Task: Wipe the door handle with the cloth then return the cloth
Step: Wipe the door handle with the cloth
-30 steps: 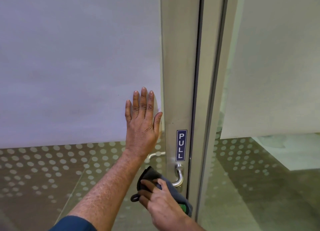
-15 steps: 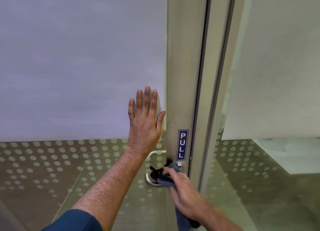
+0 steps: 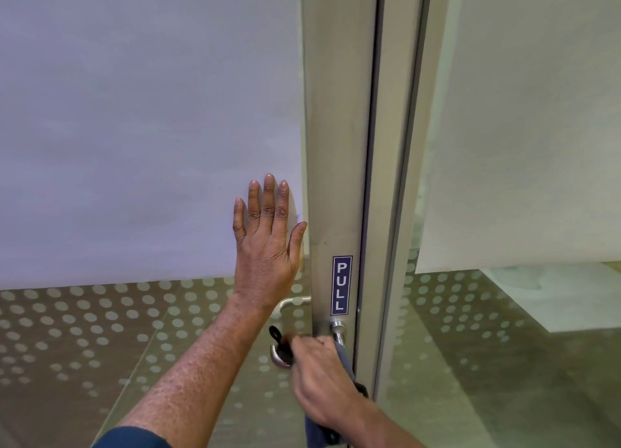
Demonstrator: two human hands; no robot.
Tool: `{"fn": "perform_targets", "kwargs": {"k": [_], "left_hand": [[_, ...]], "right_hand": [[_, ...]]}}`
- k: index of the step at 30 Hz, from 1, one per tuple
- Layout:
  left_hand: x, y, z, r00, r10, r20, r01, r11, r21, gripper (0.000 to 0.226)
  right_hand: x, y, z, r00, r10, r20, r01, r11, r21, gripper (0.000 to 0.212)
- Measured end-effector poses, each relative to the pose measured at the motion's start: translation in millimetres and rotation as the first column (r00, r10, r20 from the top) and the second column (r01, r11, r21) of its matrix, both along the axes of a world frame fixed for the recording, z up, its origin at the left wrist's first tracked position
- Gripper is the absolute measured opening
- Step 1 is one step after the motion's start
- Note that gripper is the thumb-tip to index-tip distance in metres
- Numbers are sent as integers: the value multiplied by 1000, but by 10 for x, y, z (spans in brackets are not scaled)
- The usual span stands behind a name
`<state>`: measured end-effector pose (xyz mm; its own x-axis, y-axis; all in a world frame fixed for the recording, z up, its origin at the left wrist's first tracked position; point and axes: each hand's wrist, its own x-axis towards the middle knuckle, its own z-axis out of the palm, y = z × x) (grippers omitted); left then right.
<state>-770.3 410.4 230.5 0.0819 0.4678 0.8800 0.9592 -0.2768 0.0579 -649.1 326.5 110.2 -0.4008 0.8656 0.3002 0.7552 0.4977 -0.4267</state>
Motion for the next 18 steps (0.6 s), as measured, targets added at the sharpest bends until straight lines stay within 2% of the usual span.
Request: {"fn": "perform_targets", "kwargs": {"k": [4, 9, 11, 13, 15, 18], "left_hand": [[-18, -6, -1, 1000, 6, -12, -6, 1000, -1, 65], [12, 5, -10, 1000, 17, 2, -17, 1000, -4, 65], [8, 8, -14, 1000, 7, 6, -7, 1000, -1, 65], [-3, 7, -14, 1000, -1, 8, 1, 1000, 0, 65], [-1, 2, -11, 1000, 5, 8, -5, 1000, -3, 65], [9, -17, -3, 1000, 10, 1, -10, 1000, -11, 65]], "right_hand": [[419, 36, -85, 992, 111, 54, -115, 989, 94, 44], [719, 49, -213, 997, 75, 33, -78, 989, 125, 62], [692, 11, -327, 997, 15, -75, -3, 989, 150, 67], [622, -71, -467, 959, -90, -269, 138, 977, 163, 66], [506, -169, -568, 843, -202, -499, 288, 952, 102, 59], [346, -303, -571, 650, -344, -678, 398, 914, -82, 57]]}}
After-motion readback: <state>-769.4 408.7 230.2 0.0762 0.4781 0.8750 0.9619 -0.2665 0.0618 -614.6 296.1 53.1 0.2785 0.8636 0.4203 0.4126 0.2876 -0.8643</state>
